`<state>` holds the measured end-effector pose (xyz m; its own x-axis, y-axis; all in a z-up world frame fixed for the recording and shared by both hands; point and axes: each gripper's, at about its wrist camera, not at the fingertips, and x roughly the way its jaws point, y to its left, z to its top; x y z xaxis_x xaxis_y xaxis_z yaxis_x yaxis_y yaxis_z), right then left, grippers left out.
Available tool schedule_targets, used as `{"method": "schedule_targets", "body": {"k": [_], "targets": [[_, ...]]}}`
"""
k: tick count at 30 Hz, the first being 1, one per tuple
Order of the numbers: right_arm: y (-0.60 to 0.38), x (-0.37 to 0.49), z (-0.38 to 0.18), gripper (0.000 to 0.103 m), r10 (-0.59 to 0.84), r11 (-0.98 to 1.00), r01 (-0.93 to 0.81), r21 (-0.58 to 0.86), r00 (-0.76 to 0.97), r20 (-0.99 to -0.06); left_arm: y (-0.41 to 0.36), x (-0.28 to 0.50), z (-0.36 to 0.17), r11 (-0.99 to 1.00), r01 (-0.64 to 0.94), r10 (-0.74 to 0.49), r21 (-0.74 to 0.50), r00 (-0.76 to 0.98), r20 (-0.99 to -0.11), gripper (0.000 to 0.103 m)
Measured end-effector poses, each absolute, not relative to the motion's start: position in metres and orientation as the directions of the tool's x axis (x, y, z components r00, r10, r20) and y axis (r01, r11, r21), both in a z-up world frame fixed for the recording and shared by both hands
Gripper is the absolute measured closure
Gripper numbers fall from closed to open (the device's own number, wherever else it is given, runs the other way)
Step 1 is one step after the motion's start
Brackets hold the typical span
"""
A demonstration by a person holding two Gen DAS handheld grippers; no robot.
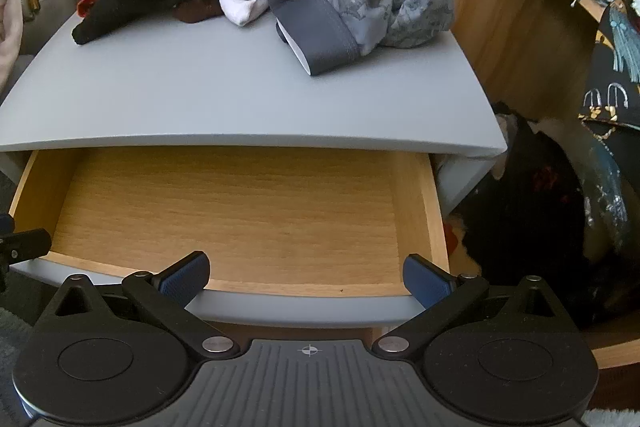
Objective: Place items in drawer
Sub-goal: 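Reach the right gripper toward the grey patterned boxer briefs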
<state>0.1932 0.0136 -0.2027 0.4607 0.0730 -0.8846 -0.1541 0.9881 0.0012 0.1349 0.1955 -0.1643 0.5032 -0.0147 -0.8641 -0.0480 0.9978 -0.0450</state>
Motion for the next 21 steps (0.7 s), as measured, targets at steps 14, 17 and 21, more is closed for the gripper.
{"method": "schedule_targets", "body": {"k": [14,17,21], "targets": [[0.021,0.194,-0.201,0.0,0.073,0.978,-0.206,-0.026,0.457,-0.886,0.176,0.145,-0.159,1.0,-0.021,0.021,0.013,0.42,-0.907,0.048],[0.018,0.194,-0.192,0.0,0.09,0.981,-0.193,-0.009,0.498,-0.862,0.171,0.144,-0.159,0.999,0.005,0.036,0.042,0.416,-0.909,0.048],[0.01,0.194,-0.176,0.0,0.134,0.985,-0.166,0.048,0.561,-0.817,0.159,0.142,-0.158,0.993,0.052,0.073,0.104,0.411,-0.909,0.048]]}}
